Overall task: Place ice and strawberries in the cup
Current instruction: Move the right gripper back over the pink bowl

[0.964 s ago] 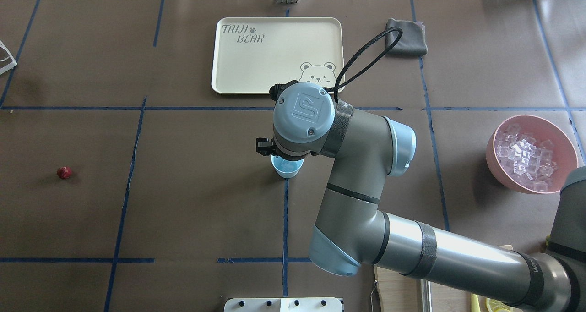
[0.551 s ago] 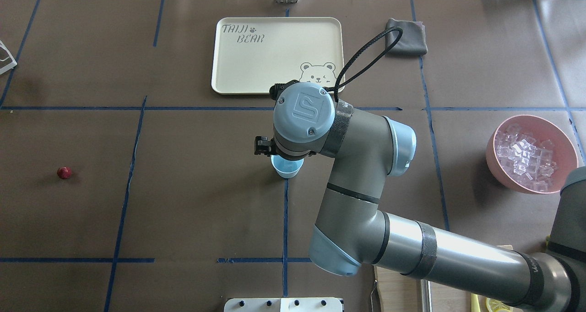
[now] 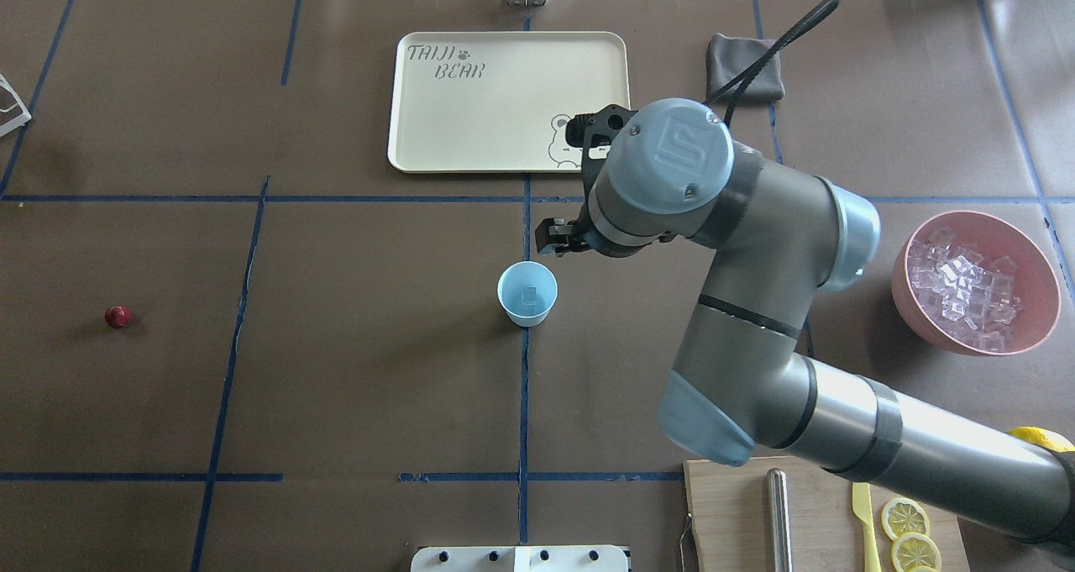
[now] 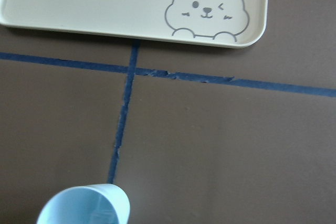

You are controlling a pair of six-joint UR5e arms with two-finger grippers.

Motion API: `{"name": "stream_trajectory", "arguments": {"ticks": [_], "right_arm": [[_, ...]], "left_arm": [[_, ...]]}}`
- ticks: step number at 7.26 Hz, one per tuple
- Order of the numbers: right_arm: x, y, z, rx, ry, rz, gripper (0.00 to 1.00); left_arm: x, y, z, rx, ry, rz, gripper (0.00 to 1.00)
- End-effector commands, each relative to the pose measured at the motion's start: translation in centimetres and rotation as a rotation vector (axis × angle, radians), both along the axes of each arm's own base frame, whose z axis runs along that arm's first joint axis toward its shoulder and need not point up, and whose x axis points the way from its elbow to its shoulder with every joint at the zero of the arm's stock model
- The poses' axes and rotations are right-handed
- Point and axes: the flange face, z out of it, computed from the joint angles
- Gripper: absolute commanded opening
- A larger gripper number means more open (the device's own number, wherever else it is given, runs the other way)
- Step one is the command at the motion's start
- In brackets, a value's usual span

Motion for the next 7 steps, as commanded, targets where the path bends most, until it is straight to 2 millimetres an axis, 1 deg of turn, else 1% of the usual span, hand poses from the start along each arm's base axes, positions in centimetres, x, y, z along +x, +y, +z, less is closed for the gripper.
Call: {"name": "stream_trajectory", "arguments": {"ticks": [1,2,3,4,5,6,7], "right_arm": [[11.3,-1.5,6.1,0.045,0.006,-0.113,1.0],[14.8,-1.5,9.6,0.095,0.054,-0.152,1.0],[17.8,-1.5,13.1,0.125,0.11,-0.189,1.0],[21.2,-1.8,17.0,0.16,0.141,-0.263,1.0],[24.9,-1.7,20.5,0.191,0.141,-0.32,1.0],[28.0,-1.4,23.5,0.191,0.136,-0.345,1.0],[30.7,-1.4,27.3,0.208,0.112,-0.396,1.0]], "left_arm": [[0.0,0.0,-0.1,0.002,0.0,0.0,1.0],[0.0,0.0,-0.2,0.004,0.002,0.0,1.0],[0.0,-0.1,-0.3,0.005,0.002,0.0,1.0],[0.0,0.0,-0.2,0.004,0.006,0.0,1.0],[0.1,0.0,-0.2,0.004,0.008,0.0,1.0],[0.1,0.0,-0.2,0.004,0.008,0.0,1.0],[0.1,0.0,-0.1,0.0,0.008,0.001,1.0]]}}
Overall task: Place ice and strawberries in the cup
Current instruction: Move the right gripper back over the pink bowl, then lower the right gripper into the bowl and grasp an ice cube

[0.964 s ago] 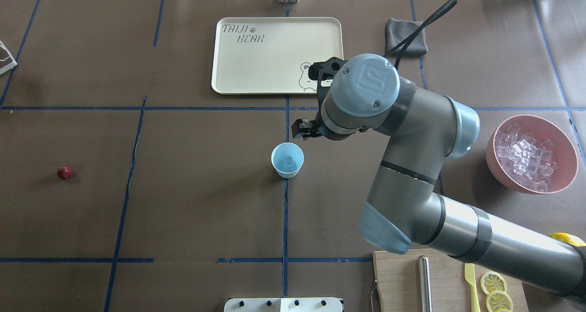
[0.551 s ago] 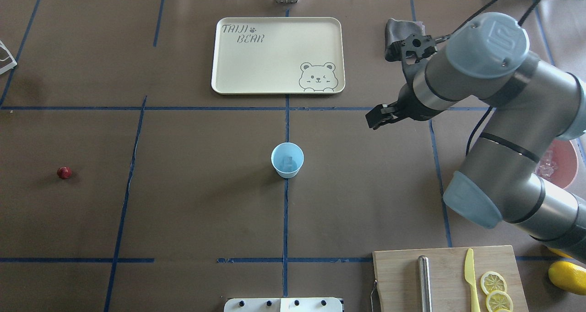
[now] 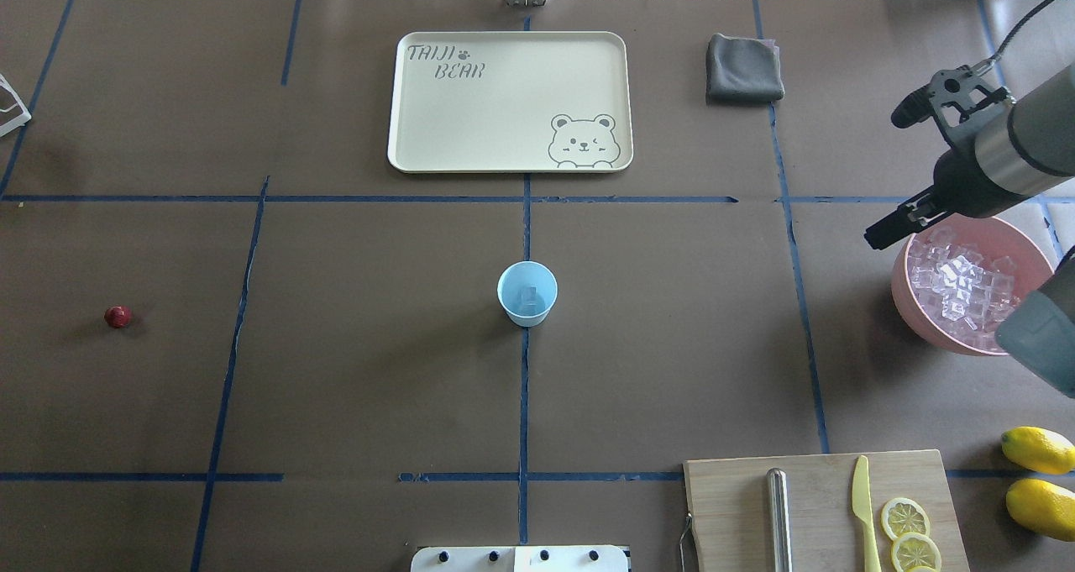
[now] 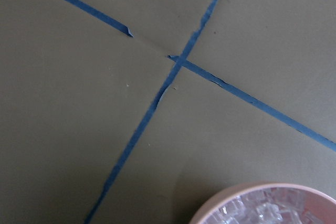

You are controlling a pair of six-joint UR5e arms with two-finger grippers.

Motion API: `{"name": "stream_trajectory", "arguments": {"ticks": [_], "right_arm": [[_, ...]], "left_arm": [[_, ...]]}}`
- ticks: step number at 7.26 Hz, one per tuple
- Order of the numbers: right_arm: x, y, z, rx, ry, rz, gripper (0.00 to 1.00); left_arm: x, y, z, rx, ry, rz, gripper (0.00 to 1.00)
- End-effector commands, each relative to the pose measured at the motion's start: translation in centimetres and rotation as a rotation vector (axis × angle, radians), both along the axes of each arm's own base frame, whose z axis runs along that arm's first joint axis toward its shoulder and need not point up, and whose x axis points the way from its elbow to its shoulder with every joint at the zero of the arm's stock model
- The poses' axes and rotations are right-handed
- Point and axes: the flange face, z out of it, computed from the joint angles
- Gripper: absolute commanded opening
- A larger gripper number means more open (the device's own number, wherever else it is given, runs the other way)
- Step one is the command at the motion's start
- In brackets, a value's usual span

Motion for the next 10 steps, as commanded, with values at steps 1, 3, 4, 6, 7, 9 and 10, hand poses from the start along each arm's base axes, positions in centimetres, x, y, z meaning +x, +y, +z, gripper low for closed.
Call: {"name": "stream_trajectory", "arguments": {"ticks": [1,3,4,6,7,9,10], "right_arm": [[4.9,0.2,7.2,0.002,-0.046,-0.076,1.0],[4.4,-0.5,10.4,-0.012,-0.044,-0.07,1.0],[4.2,-0.7,11.0,-0.026,-0.04,-0.067,1.0],[3.5,-0.8,11.3,-0.068,-0.037,-0.042,0.99],[2.9,-0.6,11.8,-0.076,-0.031,-0.051,0.99],[1.2,-1.1,11.8,-0.104,-0.032,-0.048,0.99],[0.9,-1.1,11.7,-0.104,-0.032,-0.051,0.99]], "left_arm": [[0.1,0.0,0.0,-0.001,0.0,0.001,1.0],[0.1,0.0,0.0,0.001,0.0,0.003,1.0],[0.1,0.0,0.0,0.001,0.0,0.003,1.0],[0.1,0.0,0.0,-0.001,0.0,0.003,1.0],[0.1,0.0,0.0,-0.001,0.0,0.003,1.0],[0.1,0.0,0.1,-0.002,0.0,0.003,1.0],[0.1,0.0,0.1,-0.002,0.0,0.003,1.0]]}}
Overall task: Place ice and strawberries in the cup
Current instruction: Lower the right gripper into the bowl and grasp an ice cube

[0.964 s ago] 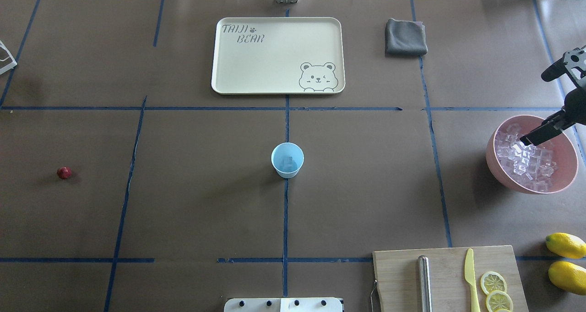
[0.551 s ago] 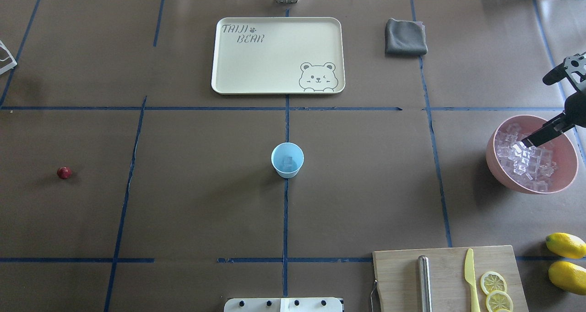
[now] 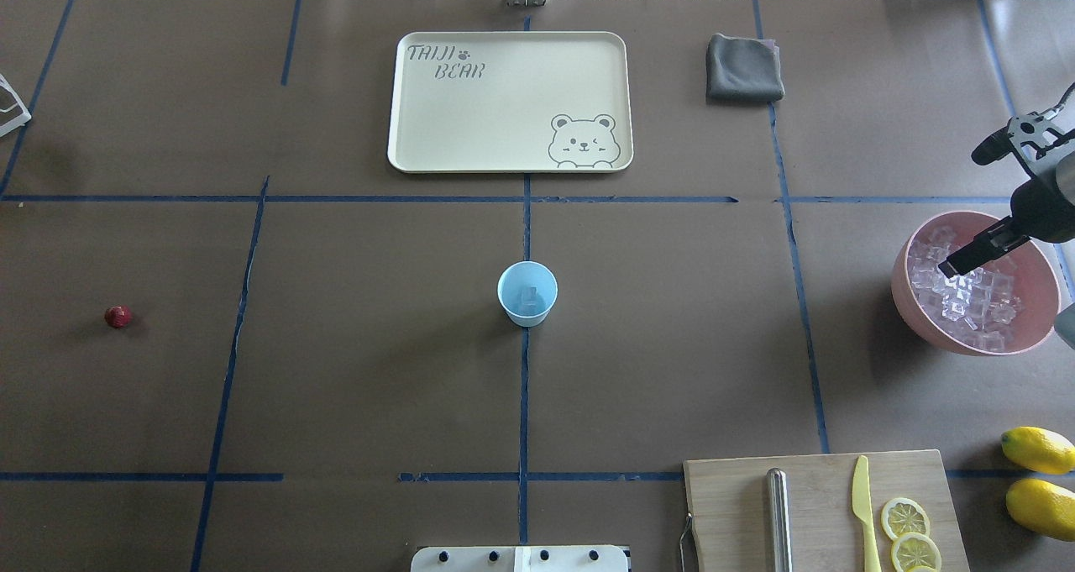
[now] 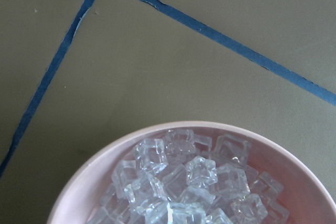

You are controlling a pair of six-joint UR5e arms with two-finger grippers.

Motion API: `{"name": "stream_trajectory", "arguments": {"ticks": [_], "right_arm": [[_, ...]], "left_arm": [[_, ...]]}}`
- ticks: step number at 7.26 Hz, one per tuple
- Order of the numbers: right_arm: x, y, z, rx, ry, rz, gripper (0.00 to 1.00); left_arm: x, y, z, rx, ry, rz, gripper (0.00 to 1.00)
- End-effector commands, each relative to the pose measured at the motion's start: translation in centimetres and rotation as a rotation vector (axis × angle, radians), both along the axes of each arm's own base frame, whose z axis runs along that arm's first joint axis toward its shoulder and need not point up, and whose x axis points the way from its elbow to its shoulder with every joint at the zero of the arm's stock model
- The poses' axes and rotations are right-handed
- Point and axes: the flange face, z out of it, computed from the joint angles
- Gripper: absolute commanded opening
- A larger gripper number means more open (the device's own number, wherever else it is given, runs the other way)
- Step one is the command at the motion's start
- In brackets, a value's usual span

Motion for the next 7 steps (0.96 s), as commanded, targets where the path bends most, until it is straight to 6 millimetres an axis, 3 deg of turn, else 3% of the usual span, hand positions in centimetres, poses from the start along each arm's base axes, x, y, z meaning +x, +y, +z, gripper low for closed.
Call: {"name": "stream_trajectory", "arguments": {"ticks": [1,6,7], "right_arm": [[-0.7,-0.1,-0.02,-0.007,0.0,-0.003,0.99],[-1.27,-0.06,0.83,-0.016,0.018,-0.009,0.98],[-1.27,-0.06,0.83,-0.016,0.018,-0.009,0.89]], "left_arm": [[0.0,0.01,0.09,-0.002,0.0,0.0,1.0],[0.0,0.0,0.02,0.0,0.0,0.0,1.0],[0.07,-0.01,0.02,0.0,0.0,0.002,1.0]]}}
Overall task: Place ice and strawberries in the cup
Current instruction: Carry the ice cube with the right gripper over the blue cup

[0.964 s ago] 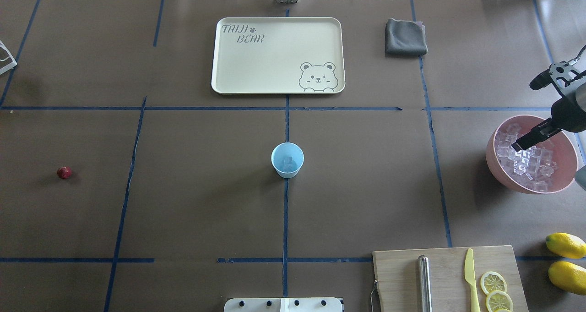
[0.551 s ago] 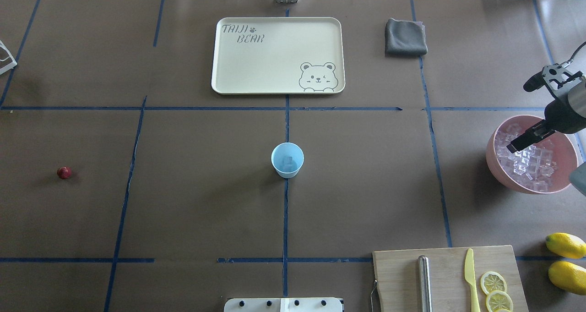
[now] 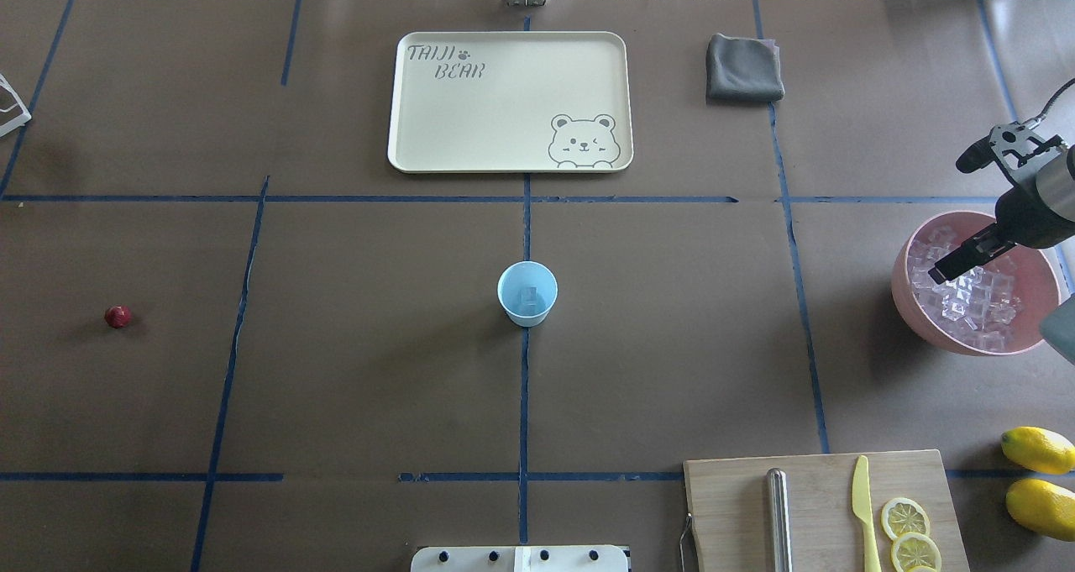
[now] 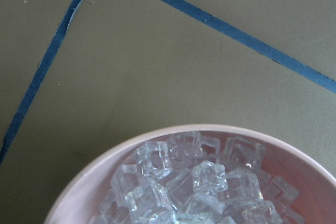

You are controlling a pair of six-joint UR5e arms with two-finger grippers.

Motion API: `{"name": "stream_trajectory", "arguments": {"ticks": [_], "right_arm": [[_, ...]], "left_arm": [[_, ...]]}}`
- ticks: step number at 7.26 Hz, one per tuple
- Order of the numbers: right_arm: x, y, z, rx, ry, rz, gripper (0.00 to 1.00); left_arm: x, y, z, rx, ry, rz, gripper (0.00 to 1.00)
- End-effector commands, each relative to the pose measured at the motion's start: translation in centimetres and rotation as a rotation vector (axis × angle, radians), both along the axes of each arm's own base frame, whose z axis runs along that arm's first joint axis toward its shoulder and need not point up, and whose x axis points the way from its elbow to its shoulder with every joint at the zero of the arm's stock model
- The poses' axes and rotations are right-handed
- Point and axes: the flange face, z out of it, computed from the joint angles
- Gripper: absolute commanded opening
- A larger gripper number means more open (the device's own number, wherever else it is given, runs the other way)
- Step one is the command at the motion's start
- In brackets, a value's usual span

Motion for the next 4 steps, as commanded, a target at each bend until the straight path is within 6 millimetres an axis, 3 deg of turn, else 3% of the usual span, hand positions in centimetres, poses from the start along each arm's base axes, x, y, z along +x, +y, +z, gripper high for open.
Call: {"name": "stream_trajectory", "arguments": {"ticks": [1,2,4], "right_arm": [[-0.06,-0.04,0.07,-0.003,0.002,0.0,0.24],[-0.06,-0.01,0.03,-0.008,0.001,-0.001,0.0],[-0.07,0.0,0.02,-0.009,0.0,-0.001,0.0]], "left_arm": [[0.11,-0.01,0.0,0.0,0.0,0.003,1.0],[0.11,-0.01,0.0,0.0,0.0,0.003,1.0],[0.11,-0.01,0.0,0.0,0.0,0.003,1.0]]}}
